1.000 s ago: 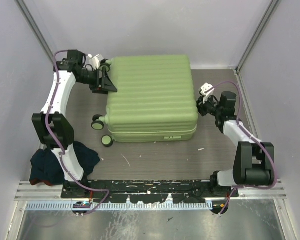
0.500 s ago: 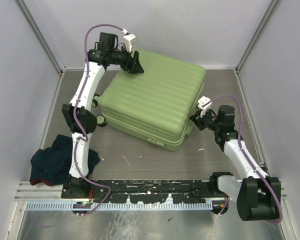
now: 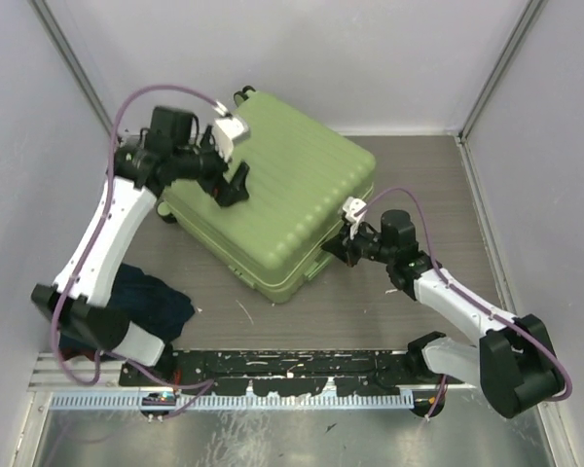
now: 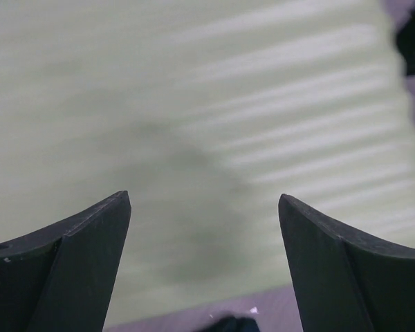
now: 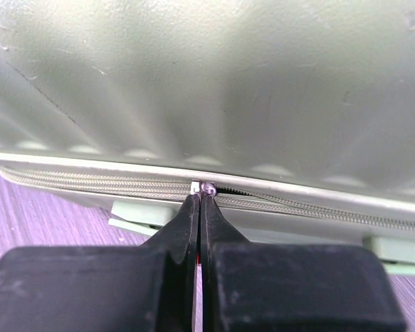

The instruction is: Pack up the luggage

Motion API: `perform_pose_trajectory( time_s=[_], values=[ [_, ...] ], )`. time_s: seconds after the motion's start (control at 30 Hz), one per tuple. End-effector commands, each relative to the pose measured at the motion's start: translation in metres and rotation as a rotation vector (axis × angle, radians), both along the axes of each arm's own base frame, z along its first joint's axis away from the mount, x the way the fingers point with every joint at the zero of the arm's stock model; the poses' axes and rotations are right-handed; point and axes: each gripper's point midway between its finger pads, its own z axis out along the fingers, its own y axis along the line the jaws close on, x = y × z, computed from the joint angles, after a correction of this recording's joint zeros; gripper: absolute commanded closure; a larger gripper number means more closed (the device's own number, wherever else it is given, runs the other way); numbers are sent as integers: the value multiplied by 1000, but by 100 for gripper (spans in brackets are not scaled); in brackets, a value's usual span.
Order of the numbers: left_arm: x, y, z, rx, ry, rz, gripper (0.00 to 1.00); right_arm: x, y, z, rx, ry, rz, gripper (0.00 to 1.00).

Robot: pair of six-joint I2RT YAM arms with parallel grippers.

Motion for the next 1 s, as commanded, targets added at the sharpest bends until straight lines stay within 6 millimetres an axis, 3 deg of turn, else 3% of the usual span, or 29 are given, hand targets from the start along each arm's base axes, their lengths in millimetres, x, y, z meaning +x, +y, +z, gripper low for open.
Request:
perform_pose_trajectory(
  time_s=[0.0,0.17,0.37,0.53,0.6,0.97],
  values=[
    [-50,-16,-10,81,-85,-78,12,3,41,43,124,-93,69,99],
    [-80,-41,-25,174,-198,-170,12,1,63,46,129,-132,73,99],
    [-82,-59,-49,298,-341,-210,11,16,60,36,106,-125,-27,99],
    [-76,-52,-66,404,-364,-185,10,22,51,35,85,-143,-83,99],
    [-75,-44,-72,448,-365,-185,11,23,46,36,74,-154,-96,99],
    [-103,-16,-100,498,-297,-248,21,57,-22,30,-16,-166,-182,99]
  ],
)
